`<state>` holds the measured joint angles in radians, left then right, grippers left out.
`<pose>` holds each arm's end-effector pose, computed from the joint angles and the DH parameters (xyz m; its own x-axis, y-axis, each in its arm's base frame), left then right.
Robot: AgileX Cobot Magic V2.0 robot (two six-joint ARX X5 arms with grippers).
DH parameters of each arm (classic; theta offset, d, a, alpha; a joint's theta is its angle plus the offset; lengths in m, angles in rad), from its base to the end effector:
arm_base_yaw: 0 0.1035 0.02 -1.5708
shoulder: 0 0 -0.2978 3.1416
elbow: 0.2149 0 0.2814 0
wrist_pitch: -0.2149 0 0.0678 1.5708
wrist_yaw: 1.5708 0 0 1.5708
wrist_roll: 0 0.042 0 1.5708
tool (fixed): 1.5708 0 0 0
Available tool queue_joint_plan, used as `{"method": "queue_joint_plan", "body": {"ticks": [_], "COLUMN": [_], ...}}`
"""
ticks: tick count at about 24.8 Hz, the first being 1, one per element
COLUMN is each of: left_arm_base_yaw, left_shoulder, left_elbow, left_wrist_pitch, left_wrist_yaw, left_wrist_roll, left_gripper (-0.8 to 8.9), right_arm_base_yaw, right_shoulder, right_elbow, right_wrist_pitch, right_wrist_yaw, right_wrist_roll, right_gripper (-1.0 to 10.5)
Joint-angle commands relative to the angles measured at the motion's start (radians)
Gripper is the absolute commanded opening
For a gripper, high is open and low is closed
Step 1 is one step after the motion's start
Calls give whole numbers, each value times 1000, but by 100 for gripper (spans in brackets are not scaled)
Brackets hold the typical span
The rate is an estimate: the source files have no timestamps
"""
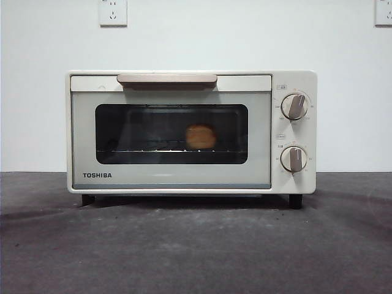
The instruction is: The left arm flap open the oven, the right arm pick bread and place it into oven, the left arm flap close the oven
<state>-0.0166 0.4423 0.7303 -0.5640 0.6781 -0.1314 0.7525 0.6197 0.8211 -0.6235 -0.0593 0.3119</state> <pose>0.0937 -0.0279 0.3392 0.7388 -0.6397 -0.2122 0.5754 0.7626 -0.2955 0.0969 0.0941 0.3453 0.6242 0.6656 -0.4089 -0.5951 0.7443 0.3030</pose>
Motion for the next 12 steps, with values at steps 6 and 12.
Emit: {"method": "queue_joint_plan", "body": {"ticks": [6, 12], "left_arm_base_yaw": [-1, -2], "left_shoulder": [-87, -99], "left_elbow": [17, 17], "left_wrist_pitch": [12, 11], "left_wrist_yaw": [0, 0], "left_wrist_roll": [52, 52], "left_gripper": [16, 16], "right_arm_base_yaw": [9, 9], "right_shoulder": [6, 6], "right_elbow": [7, 7], "right_wrist_pitch": [10, 10], "right_wrist_yaw": [7, 7], "right_wrist_roll": [-13, -13], "right_gripper": [18, 19]}}
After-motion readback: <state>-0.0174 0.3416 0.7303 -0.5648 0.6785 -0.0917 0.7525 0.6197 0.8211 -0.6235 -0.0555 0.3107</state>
